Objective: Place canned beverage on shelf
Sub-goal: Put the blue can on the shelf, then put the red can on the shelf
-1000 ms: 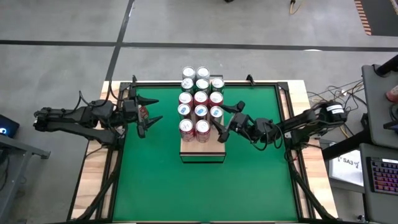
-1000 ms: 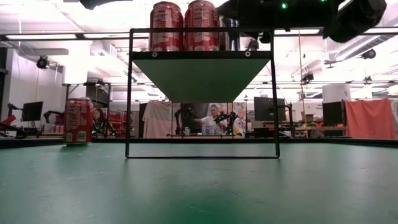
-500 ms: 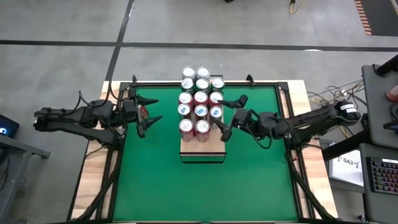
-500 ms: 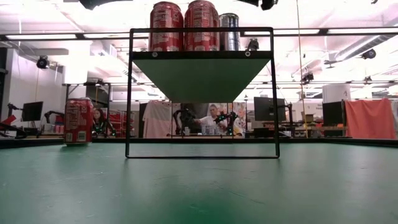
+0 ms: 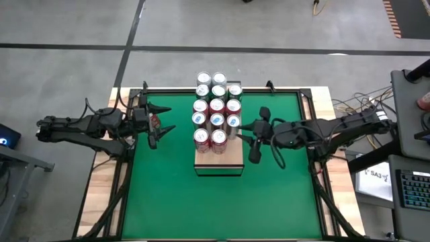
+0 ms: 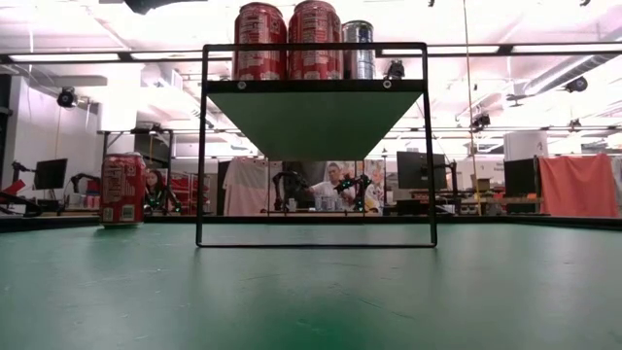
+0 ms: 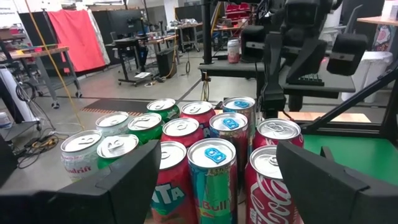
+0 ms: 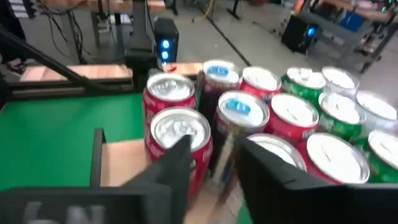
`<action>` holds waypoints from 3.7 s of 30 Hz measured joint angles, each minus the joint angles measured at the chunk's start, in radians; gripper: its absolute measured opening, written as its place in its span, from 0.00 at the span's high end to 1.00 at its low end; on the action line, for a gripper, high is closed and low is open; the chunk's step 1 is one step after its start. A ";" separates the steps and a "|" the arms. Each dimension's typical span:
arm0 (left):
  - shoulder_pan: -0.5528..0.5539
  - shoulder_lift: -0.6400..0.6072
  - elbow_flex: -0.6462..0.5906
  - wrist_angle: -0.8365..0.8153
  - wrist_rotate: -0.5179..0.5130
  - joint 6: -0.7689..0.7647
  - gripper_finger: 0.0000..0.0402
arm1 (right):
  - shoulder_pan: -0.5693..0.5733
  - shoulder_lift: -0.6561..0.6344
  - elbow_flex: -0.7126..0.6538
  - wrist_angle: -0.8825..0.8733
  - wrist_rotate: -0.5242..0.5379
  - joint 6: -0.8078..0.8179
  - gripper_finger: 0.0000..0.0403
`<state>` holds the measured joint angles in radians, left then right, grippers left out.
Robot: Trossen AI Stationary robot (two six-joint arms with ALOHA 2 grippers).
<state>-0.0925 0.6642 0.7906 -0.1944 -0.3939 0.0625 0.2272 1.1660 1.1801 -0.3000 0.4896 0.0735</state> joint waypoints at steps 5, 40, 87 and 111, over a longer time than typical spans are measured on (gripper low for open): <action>0.000 0.002 0.000 0.000 0.000 0.007 0.25 | -0.002 0.001 -0.035 -0.027 0.000 0.015 0.96; 0.022 0.030 0.006 -0.162 -0.201 -0.204 0.25 | -0.049 -0.020 -0.062 -0.041 -0.133 0.089 0.98; 0.546 0.364 0.114 -0.998 -0.093 -0.608 0.31 | 0.017 -0.016 -0.029 0.007 -0.123 0.012 0.98; 0.546 0.365 0.114 -0.916 -0.094 -0.628 0.19 | 0.017 -0.016 -0.029 0.047 -0.123 -0.022 0.98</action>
<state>0.4530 1.0290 0.9047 -1.1105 -0.4877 -0.5651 0.2440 1.1500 1.1511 -0.2527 0.3667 0.0514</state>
